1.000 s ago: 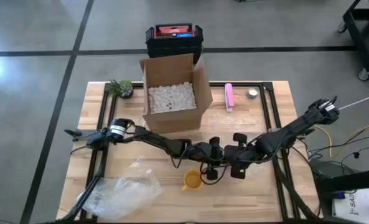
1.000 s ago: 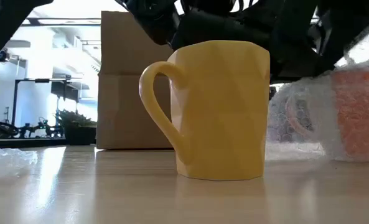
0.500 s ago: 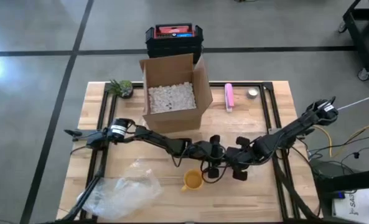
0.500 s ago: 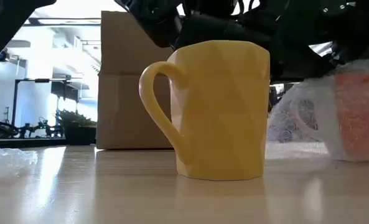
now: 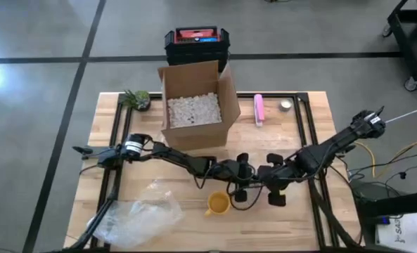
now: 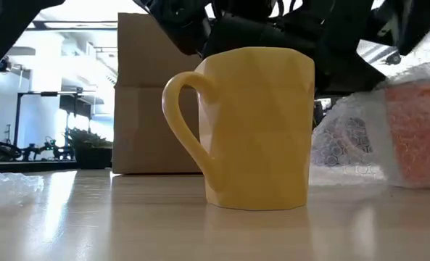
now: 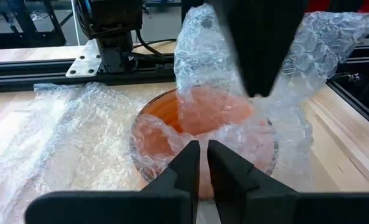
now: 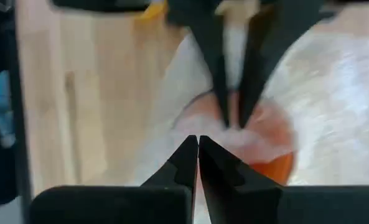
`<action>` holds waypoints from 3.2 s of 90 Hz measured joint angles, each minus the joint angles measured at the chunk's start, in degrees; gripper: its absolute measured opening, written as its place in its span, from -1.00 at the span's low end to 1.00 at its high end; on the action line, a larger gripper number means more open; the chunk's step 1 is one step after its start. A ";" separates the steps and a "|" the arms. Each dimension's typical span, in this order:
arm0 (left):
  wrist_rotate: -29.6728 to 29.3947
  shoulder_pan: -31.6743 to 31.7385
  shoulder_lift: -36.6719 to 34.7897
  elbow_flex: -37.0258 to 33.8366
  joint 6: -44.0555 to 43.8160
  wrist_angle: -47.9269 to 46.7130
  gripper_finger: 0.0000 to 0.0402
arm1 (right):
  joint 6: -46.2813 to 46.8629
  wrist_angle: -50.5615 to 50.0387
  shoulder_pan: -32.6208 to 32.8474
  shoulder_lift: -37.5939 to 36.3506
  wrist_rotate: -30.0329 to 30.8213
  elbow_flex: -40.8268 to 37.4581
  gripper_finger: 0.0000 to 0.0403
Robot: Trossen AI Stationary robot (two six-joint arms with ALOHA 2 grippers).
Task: Wrap mug
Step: Wrap the orange mug in the right transparent bubble wrap
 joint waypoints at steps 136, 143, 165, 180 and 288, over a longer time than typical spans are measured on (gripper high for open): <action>-0.14 -0.01 0.04 0.09 -0.02 0.63 -0.90 | -0.13 9.77 -1.31 3.10 5.39 -13.13 -1.00; -0.12 -0.02 0.04 0.09 -0.02 0.60 -0.90 | -0.51 8.41 -1.56 3.06 5.10 -12.20 -1.00; 0.06 -0.11 0.04 0.02 0.00 0.33 -0.90 | -2.21 -3.84 -1.46 0.74 4.81 -1.03 -1.00; 0.06 -0.11 0.04 0.01 0.00 0.23 -0.90 | -2.14 -3.76 -0.60 -0.69 5.07 3.64 -1.00; 0.30 -0.17 0.04 -0.02 0.00 0.92 -0.90 | 3.12 -10.70 1.97 -1.21 1.04 2.34 -1.00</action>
